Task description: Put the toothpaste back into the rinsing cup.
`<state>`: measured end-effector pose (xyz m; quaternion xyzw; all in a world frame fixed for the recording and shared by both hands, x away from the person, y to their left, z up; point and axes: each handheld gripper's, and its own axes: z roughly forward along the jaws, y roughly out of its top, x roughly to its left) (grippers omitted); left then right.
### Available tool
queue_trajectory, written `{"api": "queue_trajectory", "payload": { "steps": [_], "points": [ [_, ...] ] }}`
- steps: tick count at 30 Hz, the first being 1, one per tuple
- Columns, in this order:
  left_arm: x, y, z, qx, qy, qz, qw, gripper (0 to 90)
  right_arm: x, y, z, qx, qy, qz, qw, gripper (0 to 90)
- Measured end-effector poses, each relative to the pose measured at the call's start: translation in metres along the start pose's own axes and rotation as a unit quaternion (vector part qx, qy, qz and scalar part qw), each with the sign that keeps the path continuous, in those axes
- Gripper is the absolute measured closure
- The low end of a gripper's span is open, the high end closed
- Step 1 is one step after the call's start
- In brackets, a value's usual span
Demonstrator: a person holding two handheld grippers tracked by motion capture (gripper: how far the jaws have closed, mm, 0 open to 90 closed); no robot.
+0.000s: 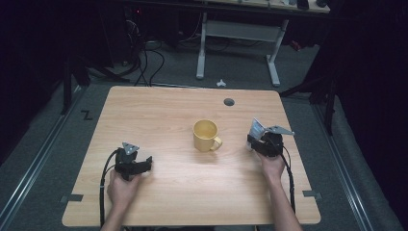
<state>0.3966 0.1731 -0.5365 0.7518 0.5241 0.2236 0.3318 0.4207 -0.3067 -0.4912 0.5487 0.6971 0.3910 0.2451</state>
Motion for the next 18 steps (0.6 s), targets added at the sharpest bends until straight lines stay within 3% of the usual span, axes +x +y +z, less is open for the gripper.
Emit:
{"api": "queue_trajectory", "payload": {
  "steps": [18],
  "points": [
    [0.0000, -0.0001, 0.0000, -0.001, -0.001, 0.000, 1.0000, 20.9, 0.0051, 0.0001, -0.0011, -0.006, -0.016, -0.036, 0.9992, 61.1]
  ]
}}
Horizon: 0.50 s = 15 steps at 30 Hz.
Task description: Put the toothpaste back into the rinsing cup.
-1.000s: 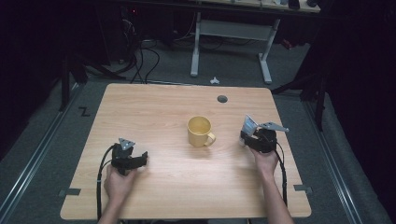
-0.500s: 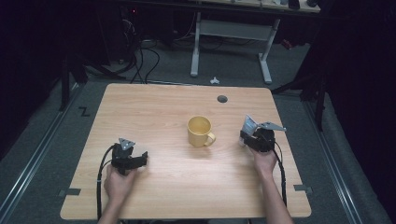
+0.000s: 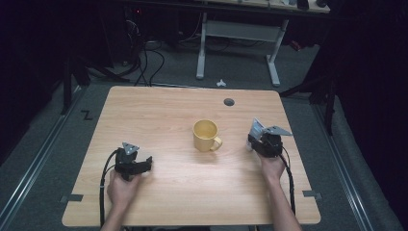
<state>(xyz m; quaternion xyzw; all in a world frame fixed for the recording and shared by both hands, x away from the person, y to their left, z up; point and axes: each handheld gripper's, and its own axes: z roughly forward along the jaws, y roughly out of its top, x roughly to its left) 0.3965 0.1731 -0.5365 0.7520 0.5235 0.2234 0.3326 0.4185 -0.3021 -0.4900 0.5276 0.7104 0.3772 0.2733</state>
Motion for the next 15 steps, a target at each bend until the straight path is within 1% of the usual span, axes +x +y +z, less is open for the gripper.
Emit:
{"api": "queue_trajectory", "payload": {
  "steps": [3, 4, 6, 8, 12, 15],
  "points": [
    [0.000, 0.000, 0.000, 0.000, 0.000, 0.000, 1.0000, 20.9, 0.000, 0.000, -0.001, 0.002, 0.004, -0.001, 1.0000, 61.4],
    [0.000, 0.000, 0.000, 0.000, 0.000, 0.000, 1.0000, 20.9, 0.000, 0.000, -0.002, 0.003, 0.011, -0.001, 0.9999, 61.6],
    [0.000, 0.000, 0.000, 0.000, 0.000, 0.000, 1.0000, 20.9, -0.001, 0.000, -0.003, 0.002, 0.014, -0.003, 0.9999, 61.7],
    [0.000, 0.000, 0.000, 0.000, 0.000, 0.000, 1.0000, 20.9, -0.001, 0.001, -0.006, -0.003, 0.022, -0.007, 0.9997, 62.0],
    [0.000, 0.000, 0.000, 0.001, 0.000, 0.000, 1.0000, 20.9, 0.001, 0.004, -0.013, -0.017, 0.038, -0.002, 0.9991, 62.2],
    [0.000, 0.000, 0.000, 0.000, 0.000, 0.000, 1.0000, 20.9, 0.003, 0.005, -0.016, -0.023, 0.045, -0.008, 0.9987, 62.3]
  ]
}}
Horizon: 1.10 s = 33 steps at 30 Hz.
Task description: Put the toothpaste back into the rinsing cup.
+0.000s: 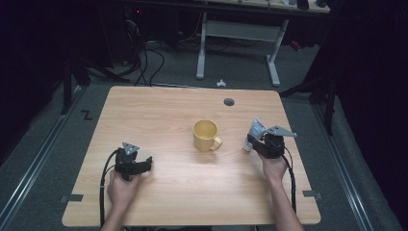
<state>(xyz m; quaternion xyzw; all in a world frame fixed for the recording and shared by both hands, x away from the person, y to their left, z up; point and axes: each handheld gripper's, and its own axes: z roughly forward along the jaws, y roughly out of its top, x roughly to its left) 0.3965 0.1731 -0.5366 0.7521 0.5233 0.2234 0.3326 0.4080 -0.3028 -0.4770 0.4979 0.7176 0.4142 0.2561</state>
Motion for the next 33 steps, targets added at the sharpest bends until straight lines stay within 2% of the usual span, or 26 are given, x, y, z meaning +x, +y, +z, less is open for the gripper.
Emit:
{"api": "queue_trajectory", "payload": {
  "steps": [1, 22, 26, 33],
  "points": [
    [0.000, 0.000, 0.000, 0.001, 0.000, 0.000, 1.0000, 21.0, 0.001, 0.001, -0.001, -0.003, 0.008, 0.002, 1.0000, 62.3],
    [0.000, 0.000, 0.000, 0.001, 0.000, 0.000, 1.0000, 20.9, 0.013, 0.005, -0.011, -0.008, 0.046, -0.011, 0.9988, 62.5],
    [0.000, 0.000, 0.000, 0.001, 0.000, 0.000, 1.0000, 20.9, 0.017, 0.009, -0.013, -0.004, 0.056, -0.014, 0.9983, 62.5],
    [0.000, 0.000, 0.000, 0.001, -0.001, 0.000, 1.0000, 20.9, 0.026, 0.018, -0.018, -0.014, 0.073, -0.026, 0.9969, 62.6]
  ]
}}
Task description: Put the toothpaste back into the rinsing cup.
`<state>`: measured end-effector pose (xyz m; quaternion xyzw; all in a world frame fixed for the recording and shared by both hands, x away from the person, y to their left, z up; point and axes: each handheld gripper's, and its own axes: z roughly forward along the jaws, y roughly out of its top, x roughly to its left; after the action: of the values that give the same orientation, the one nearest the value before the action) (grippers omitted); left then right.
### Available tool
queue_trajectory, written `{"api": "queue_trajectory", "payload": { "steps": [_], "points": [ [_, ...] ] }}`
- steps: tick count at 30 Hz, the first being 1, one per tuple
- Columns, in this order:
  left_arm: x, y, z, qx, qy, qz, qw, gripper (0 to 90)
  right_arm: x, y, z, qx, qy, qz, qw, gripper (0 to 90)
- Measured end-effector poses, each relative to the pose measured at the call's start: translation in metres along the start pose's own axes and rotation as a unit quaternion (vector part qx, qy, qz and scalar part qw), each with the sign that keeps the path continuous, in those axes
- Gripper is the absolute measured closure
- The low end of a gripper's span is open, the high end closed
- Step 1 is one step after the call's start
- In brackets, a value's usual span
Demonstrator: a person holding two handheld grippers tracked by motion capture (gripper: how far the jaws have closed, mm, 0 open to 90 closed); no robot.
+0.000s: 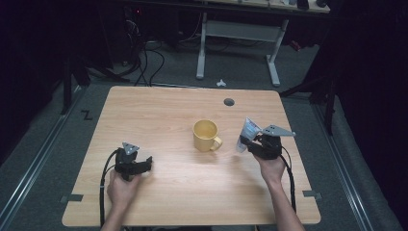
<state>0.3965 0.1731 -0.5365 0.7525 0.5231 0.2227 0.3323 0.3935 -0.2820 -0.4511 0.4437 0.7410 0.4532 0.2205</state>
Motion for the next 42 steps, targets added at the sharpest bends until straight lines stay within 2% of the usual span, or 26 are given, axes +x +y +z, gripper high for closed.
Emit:
{"api": "queue_trajectory", "payload": {
  "steps": [5, 8, 17, 28, 33, 37, 42],
  "points": [
    [0.000, 0.000, 0.000, 0.000, 0.000, 0.000, 1.0000, 20.9, 0.006, 0.006, -0.003, -0.010, 0.009, -0.007, 0.9999, 62.6],
    [0.000, 0.000, 0.000, -0.001, 0.000, 0.000, 1.0000, 20.9, 0.007, 0.009, -0.004, -0.016, 0.021, -0.003, 0.9996, 62.7],
    [0.000, 0.000, 0.000, 0.000, 0.000, 0.000, 1.0000, 20.9, 0.013, 0.018, -0.007, -0.021, 0.035, -0.010, 0.9991, 62.8],
    [0.000, 0.000, 0.000, 0.000, -0.001, 0.000, 1.0000, 20.9, 0.019, 0.029, -0.005, -0.032, 0.059, -0.005, 0.9977, 62.9],
    [0.000, 0.000, 0.000, 0.000, 0.000, 0.000, 1.0000, 20.9, 0.021, 0.033, -0.005, -0.031, 0.060, -0.010, 0.9977, 62.9],
    [0.000, 0.000, 0.000, -0.001, -0.001, 0.000, 1.0000, 20.9, 0.024, 0.037, -0.004, -0.036, 0.070, -0.010, 0.9968, 62.9],
    [0.000, 0.000, 0.000, -0.001, -0.001, 0.001, 1.0000, 20.9, 0.030, 0.044, -0.001, -0.042, 0.074, -0.022, 0.9961, 62.9]
  ]
}}
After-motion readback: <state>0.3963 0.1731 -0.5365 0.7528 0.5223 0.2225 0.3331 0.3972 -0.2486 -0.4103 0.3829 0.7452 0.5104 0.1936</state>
